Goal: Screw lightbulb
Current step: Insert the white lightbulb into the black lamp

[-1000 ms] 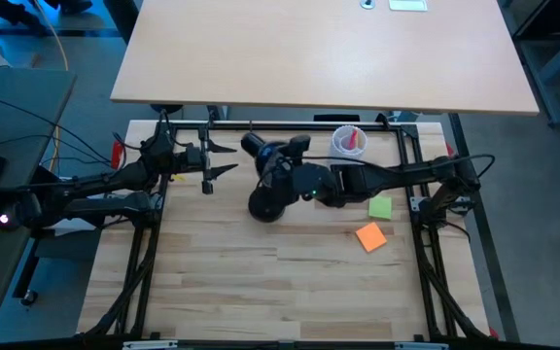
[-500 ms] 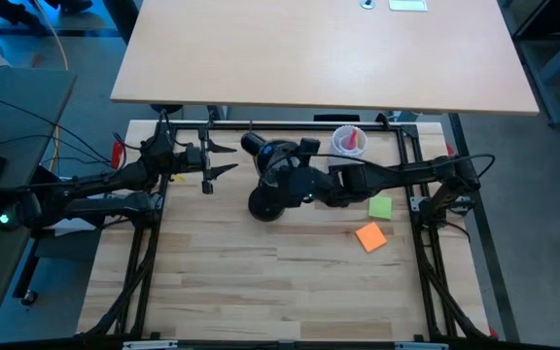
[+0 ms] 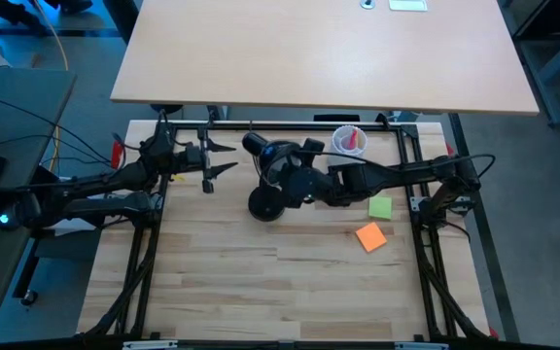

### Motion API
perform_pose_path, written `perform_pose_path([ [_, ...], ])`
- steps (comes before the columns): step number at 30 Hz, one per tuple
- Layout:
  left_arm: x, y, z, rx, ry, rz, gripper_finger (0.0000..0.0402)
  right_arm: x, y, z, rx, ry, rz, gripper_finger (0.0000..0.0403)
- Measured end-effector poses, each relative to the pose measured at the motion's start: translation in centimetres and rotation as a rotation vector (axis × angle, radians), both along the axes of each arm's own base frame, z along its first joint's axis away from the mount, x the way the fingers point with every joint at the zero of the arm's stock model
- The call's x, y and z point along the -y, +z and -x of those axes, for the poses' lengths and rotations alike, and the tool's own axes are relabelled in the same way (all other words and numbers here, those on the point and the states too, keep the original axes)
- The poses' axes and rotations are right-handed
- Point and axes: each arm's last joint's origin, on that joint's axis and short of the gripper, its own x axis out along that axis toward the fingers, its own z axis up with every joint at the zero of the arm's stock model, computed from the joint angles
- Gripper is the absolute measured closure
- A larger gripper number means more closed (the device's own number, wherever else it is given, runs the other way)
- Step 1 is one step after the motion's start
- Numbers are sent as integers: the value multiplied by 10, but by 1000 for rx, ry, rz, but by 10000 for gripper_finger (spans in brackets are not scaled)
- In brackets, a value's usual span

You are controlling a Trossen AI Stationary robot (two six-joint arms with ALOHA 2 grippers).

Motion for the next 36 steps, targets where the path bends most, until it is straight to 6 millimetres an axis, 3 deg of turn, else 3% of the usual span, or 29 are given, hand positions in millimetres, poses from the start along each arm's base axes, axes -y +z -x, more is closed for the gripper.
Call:
perform_pose_path([
  [6, 7, 9, 5, 48, 206, -30, 236, -12, 14, 15, 19, 27, -17, 161],
  [14, 38, 21, 4, -27, 194, -62, 241, -35, 41, 65, 21, 123, -99, 156],
  [17, 56, 22, -2, -73, 128, -61, 242, -42, 30, 79, 33, 292, -245, 155],
  [22, 94, 20, -15, -80, 5, -118, 242, -44, -14, 79, 261, 595, -430, 154],
  [28, 140, 12, -34, -21, -139, -191, 242, -17, -52, 72, 487, 685, -468, 153],
  [32, 157, 6, -47, 36, -39, -229, 236, 0, -60, 62, 519, 743, -517, 153],
  [36, 157, 1, -56, 51, 91, -184, 212, 6, -62, 54, 510, 760, -530, 153],
])
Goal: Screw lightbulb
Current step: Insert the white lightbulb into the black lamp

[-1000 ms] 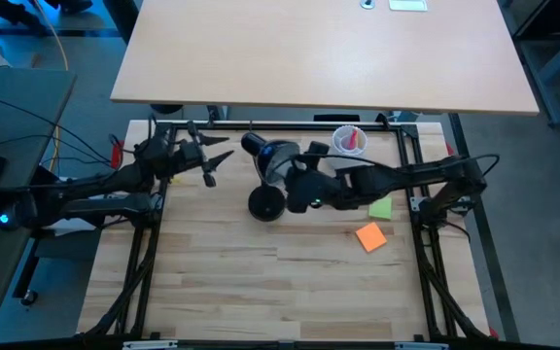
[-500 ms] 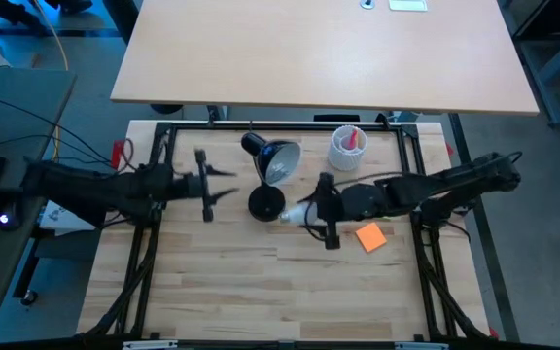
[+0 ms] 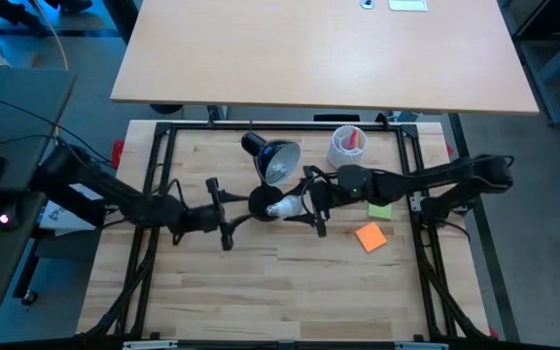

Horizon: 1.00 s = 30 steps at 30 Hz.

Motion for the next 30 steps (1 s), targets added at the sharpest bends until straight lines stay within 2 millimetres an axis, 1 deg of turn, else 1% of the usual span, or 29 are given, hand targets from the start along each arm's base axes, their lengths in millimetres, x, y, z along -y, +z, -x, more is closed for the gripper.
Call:
perform_pose_path([
  [2, -1, 0, -3, 6, -11, 30, 196, 1, -3, -2, -7, -3, 0, 153],
  [6, -4, 6, -7, 44, -68, 118, 169, 1, -5, -4, -2, -14, 3, 153],
  [10, -9, 11, -12, 75, -122, 200, 156, 1, -2, -7, 50, -15, -4, 153],
  [13, -11, 16, -16, 92, -202, 251, 154, 0, -3, -10, 80, -16, -18, 153],
  [17, -15, 17, -21, 104, -209, 307, 154, 0, -8, -14, 72, -17, -30, 153],
  [19, -17, 16, -24, 97, -202, 308, 154, 0, -10, -16, 71, -20, -37, 153],
  [24, -21, 12, -39, 68, -266, 310, 154, 1, -12, -17, 71, -65, -51, 153],
  [27, -22, 12, -48, 64, -258, 324, 159, 0, -12, -17, 71, -61, -47, 153],
  [30, -22, 13, -51, 59, -254, 310, 168, -2, -11, -17, 84, -55, -27, 153],
])
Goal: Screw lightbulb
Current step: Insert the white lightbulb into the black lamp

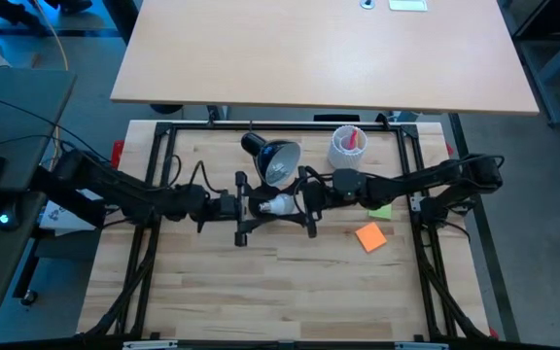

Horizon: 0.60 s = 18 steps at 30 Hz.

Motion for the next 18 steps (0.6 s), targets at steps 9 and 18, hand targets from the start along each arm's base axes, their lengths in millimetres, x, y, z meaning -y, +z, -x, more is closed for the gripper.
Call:
perform_pose_path([
  [9, 3, 5, 6, 12, -3, -13, 221, -7, 0, 0, 0, 22, 16, 153],
  [18, 5, 5, 7, 10, 40, -16, 279, -8, 0, 0, -1, -3, 15, 153],
])
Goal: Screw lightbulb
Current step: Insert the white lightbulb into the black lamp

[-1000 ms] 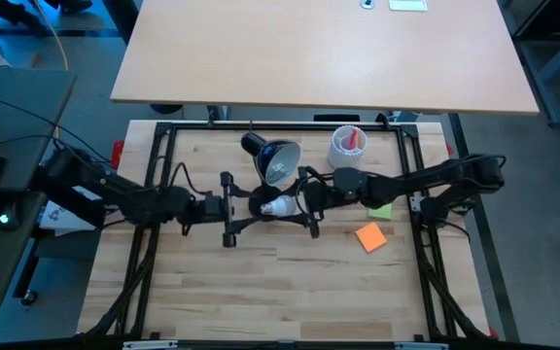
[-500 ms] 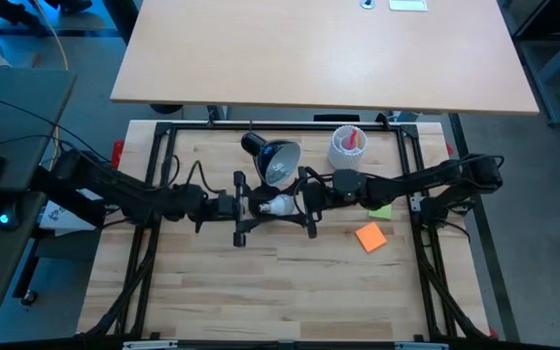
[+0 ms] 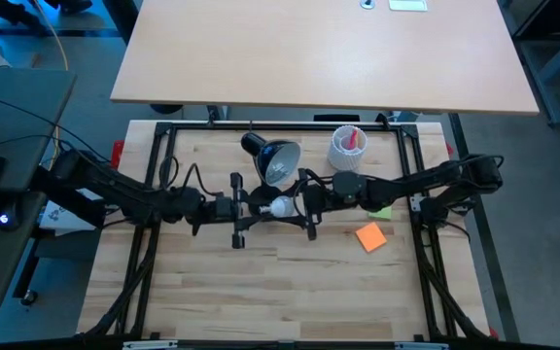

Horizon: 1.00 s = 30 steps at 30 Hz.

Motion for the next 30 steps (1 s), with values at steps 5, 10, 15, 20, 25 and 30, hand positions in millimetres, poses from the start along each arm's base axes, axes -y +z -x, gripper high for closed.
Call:
perform_pose_path([
  [5, 1, 1, 1, 6, 4, -18, 299, 0, 1, 0, 11, 16, 1, 149],
  [10, 1, 2, 1, 13, -2, -31, 299, -1, 2, 0, 15, 33, -3, 129],
  [15, 4, 2, 1, 18, -17, -34, 298, -3, 5, 1, 53, 61, 99, 107],
  [20, 11, 7, 5, 60, -40, -78, 299, -7, 13, 5, 93, 58, 157, 95],
  [25, 21, 23, 20, 137, -59, -172, 299, -19, 33, 18, 172, -22, 286, 94],
  [30, 29, 43, 40, 257, -210, -272, 298, -34, 47, 26, 294, -10, 394, 93],
])
